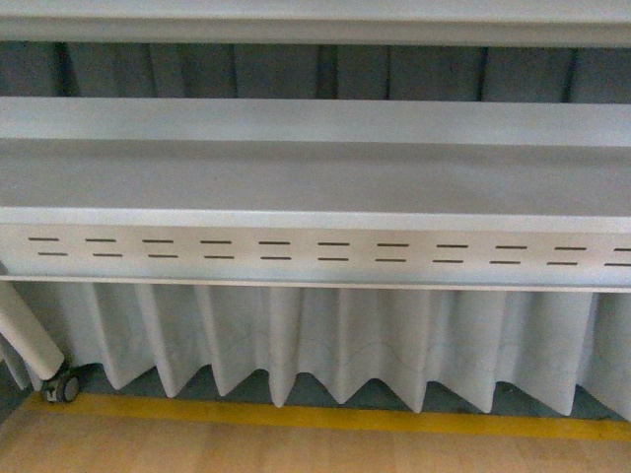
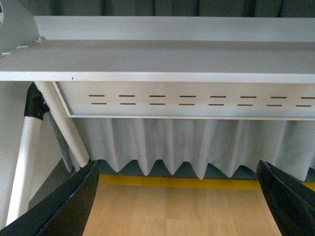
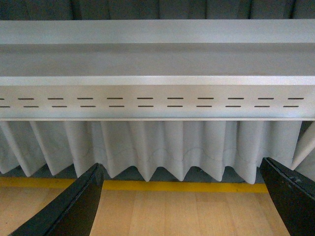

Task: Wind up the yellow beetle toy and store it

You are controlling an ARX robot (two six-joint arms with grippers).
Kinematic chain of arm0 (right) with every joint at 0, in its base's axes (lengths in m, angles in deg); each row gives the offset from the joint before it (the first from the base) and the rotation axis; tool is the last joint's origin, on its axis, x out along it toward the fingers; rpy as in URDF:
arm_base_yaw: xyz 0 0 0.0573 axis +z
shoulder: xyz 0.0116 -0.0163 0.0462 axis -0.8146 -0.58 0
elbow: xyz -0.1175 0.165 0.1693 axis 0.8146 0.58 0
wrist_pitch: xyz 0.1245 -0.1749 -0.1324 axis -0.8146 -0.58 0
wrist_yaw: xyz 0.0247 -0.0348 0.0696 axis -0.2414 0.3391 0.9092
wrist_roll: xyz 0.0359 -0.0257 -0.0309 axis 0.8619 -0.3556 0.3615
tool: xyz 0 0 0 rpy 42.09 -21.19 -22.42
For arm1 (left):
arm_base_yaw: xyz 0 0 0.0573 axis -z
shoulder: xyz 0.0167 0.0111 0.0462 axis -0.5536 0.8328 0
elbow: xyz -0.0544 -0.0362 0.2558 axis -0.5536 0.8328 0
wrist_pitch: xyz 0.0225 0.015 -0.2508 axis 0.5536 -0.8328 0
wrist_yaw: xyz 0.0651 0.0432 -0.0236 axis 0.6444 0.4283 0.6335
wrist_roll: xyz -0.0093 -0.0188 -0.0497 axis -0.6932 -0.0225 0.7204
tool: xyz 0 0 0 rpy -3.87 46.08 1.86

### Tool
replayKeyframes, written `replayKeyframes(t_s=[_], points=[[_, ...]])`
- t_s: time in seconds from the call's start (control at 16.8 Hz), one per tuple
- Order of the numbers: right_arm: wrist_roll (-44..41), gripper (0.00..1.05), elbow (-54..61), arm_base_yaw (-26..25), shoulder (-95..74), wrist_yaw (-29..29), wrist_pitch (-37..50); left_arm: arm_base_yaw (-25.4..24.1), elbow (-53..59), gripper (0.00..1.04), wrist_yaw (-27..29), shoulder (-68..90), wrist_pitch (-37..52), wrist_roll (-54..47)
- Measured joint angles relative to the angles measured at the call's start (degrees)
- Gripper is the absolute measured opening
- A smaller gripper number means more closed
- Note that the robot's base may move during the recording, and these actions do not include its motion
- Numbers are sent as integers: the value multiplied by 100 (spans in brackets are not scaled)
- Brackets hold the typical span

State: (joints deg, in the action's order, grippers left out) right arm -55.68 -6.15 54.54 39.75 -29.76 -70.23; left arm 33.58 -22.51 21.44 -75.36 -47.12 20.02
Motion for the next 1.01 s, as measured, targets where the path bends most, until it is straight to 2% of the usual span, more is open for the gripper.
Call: replayKeyframes(t_s=[1.01], points=[[0, 98, 0, 0, 0, 2, -2, 0, 0, 98, 2, 0, -2, -2]])
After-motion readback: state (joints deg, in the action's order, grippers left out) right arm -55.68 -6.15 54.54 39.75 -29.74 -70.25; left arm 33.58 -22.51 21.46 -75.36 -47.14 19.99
